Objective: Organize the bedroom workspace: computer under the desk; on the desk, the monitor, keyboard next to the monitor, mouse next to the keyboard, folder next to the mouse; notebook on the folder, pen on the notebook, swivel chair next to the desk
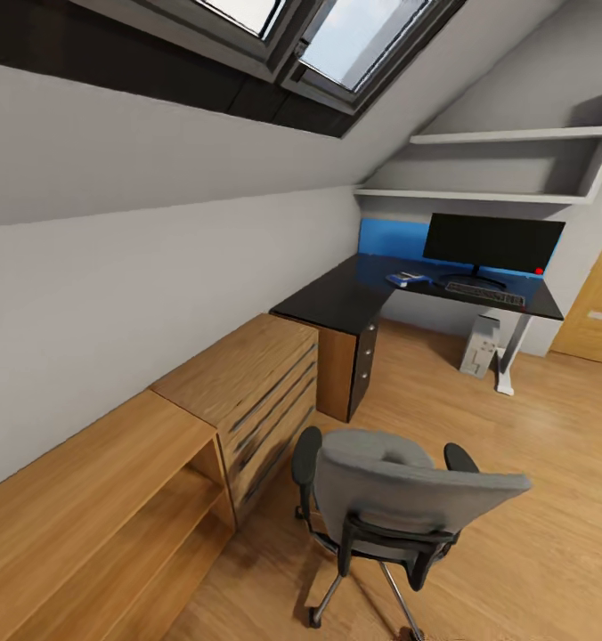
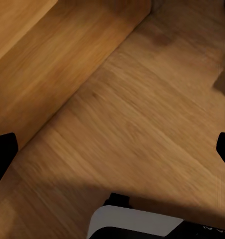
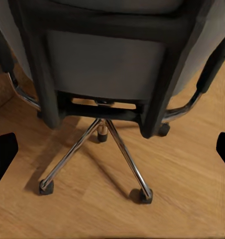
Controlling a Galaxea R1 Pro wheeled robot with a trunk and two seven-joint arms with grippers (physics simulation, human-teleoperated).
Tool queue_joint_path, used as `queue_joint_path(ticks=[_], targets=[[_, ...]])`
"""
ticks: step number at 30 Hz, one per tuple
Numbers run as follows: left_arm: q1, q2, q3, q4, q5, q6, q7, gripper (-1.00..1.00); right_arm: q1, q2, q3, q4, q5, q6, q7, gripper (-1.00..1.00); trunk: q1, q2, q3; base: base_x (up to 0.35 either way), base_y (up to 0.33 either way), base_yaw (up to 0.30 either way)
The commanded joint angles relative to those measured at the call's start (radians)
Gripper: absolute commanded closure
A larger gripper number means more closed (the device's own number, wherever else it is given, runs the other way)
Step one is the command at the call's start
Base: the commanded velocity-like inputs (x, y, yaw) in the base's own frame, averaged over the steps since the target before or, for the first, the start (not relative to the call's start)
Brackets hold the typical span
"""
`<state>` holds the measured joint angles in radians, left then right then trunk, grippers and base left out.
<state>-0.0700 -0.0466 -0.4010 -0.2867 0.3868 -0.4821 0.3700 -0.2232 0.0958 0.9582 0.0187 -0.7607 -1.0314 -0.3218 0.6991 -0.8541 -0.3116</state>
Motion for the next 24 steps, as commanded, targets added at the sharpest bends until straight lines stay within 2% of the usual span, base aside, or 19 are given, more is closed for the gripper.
queue_joint_path(ticks=[1, 17, 24], targets=[[-0.001, 0.001, -0.009, 0.0, 0.004, -0.003, 0.008, -1.0, -0.001, 0.001, 0.008, 0.002, 0.001, -0.001, -0.01, -1.0, 0.0, -0.001, -0.001, 0.0, 0.0, -0.3], [-0.001, 0.001, -0.009, 0.0, 0.004, -0.003, 0.008, -1.0, -0.001, 0.002, 0.01, 0.002, 0.002, -0.001, -0.01, -1.0, 0.0, -0.001, -0.001, 0.0, 0.002, -0.3], [-0.001, 0.001, -0.008, 0.0, 0.004, -0.003, 0.008, -1.0, -0.001, 0.003, 0.01, 0.002, 0.003, -0.001, -0.01, -1.0, 0.0, -0.001, -0.001, 0.0, 0.099, -0.3]])
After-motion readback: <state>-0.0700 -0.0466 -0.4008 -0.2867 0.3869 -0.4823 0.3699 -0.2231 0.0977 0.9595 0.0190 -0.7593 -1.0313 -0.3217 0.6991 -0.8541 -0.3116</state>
